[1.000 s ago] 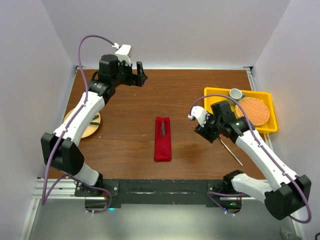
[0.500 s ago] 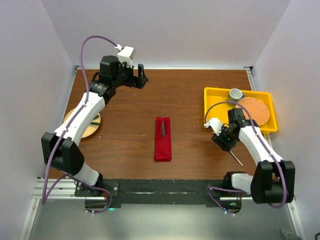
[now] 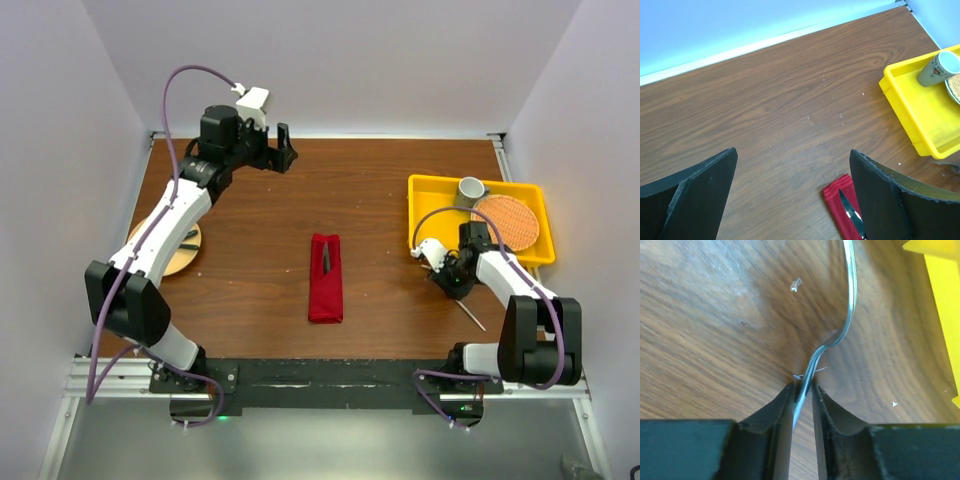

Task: Fold the napkin into a case and place the utensils inside
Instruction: Pick up the fork from the corner of the board.

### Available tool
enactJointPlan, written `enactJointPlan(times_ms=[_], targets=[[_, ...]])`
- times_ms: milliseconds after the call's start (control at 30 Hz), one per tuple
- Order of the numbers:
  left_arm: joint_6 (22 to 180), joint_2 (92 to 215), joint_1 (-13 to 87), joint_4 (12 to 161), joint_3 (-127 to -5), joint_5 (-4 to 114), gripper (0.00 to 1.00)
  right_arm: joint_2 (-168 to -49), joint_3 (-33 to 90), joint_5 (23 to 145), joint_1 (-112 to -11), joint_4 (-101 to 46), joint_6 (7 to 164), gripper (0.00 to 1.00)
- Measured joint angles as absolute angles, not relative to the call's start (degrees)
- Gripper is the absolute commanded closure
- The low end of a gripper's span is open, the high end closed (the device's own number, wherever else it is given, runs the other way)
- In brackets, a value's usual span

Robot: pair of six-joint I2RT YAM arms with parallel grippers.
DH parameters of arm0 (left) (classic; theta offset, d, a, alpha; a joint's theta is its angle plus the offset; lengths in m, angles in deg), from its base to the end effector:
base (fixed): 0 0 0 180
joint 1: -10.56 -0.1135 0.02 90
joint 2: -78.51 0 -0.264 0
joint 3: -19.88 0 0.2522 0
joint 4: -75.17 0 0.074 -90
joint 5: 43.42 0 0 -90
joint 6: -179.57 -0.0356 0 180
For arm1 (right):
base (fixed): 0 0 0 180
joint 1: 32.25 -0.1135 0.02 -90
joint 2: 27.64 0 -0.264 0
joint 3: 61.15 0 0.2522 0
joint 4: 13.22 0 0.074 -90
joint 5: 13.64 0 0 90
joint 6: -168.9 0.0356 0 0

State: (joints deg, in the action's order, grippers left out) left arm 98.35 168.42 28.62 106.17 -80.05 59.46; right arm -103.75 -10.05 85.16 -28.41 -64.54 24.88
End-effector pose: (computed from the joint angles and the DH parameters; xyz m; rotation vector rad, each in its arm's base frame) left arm 0.3488 -0.1221 0.3825 0.3098 1.9393 -0.5274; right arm 0.2109 -0.0087 0.1571 -1.2362 2.5781 0.0268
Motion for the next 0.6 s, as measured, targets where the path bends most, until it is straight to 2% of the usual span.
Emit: enactJointPlan(times_ms=[200, 433, 600], targets=[[98.68, 169.66, 28.62, 106.34, -80.12, 59.44, 0.0, -103.36, -10.62, 85.36, -28.41, -61.27, 24.23, 1.0], [99.49, 170.01, 28.6, 106.58, -80.29, 59.46, 0.03, -101.77, -10.99, 87.52, -28.15, -61.55, 23.51, 1.0], [101.06, 170.01, 27.84, 106.41, -80.29, 59.98, 0.11, -96.78, -8.25, 92.94, -29.33, -69.2, 24.91, 1.0]])
